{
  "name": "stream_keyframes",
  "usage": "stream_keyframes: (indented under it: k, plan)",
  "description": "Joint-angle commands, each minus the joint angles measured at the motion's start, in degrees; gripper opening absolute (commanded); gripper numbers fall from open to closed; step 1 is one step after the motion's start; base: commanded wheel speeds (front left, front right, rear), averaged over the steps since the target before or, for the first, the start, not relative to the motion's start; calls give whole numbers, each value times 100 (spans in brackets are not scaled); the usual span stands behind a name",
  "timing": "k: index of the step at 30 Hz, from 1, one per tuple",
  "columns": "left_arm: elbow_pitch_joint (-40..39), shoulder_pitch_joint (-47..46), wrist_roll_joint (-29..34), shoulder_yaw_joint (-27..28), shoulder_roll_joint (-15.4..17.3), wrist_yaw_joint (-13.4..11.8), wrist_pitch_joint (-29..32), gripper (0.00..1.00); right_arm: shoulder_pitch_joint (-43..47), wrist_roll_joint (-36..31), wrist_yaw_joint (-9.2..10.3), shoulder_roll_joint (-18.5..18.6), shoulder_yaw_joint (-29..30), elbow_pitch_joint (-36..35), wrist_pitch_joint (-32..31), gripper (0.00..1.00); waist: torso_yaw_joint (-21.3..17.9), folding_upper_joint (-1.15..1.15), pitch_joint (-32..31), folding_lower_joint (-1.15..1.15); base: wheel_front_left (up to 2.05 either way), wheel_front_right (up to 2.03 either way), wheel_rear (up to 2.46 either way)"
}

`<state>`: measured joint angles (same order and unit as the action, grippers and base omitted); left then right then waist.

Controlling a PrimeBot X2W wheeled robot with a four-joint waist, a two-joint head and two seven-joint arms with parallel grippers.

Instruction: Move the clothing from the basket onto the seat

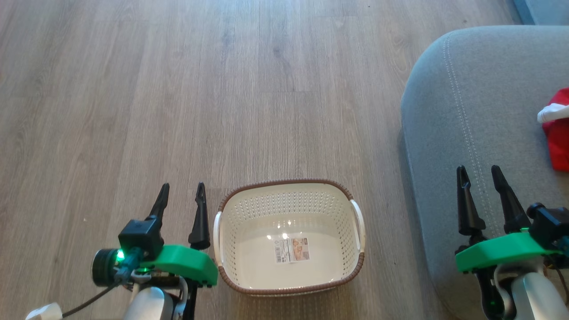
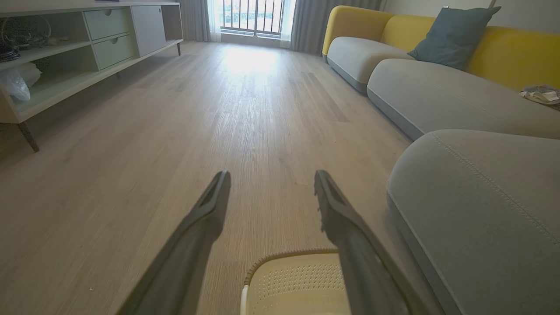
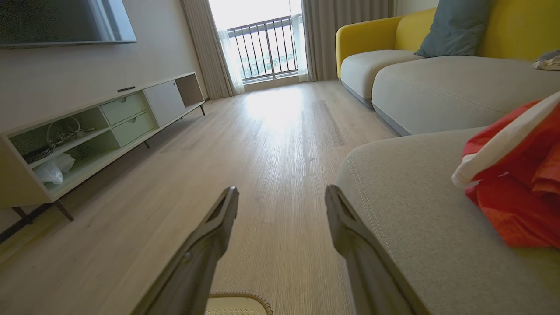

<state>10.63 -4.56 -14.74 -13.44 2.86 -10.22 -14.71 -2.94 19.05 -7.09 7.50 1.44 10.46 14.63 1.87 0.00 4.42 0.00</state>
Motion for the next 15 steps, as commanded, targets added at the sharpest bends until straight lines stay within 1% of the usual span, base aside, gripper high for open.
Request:
stream_keyframes:
  k: [1,6,7,11,15]
  plan:
    - [-175,-159,-18,182,2,0,-29,100,-232,-40,-40,88,-124,-196,37,100,-5,0,5,0,0,0,0]
    - [-182,-164,-57,187,2,9,-29,100,-233,-29,-40,89,-123,-187,37,100,-22,0,-5,0,0,0,0]
    - [17,2,-28,-1,1,1,1,0,-2,4,2,-3,0,20,-1,0,-22,0,-4,0,0,0,0]
    - [351,136,-55,-9,3,6,4,0,113,39,6,-38,-27,365,-16,0,-23,0,-5,0,0,0,0]
    - [327,141,-320,32,19,53,51,0,100,273,5,-51,-12,363,-81,0,-28,0,-18,0,0,0,0]
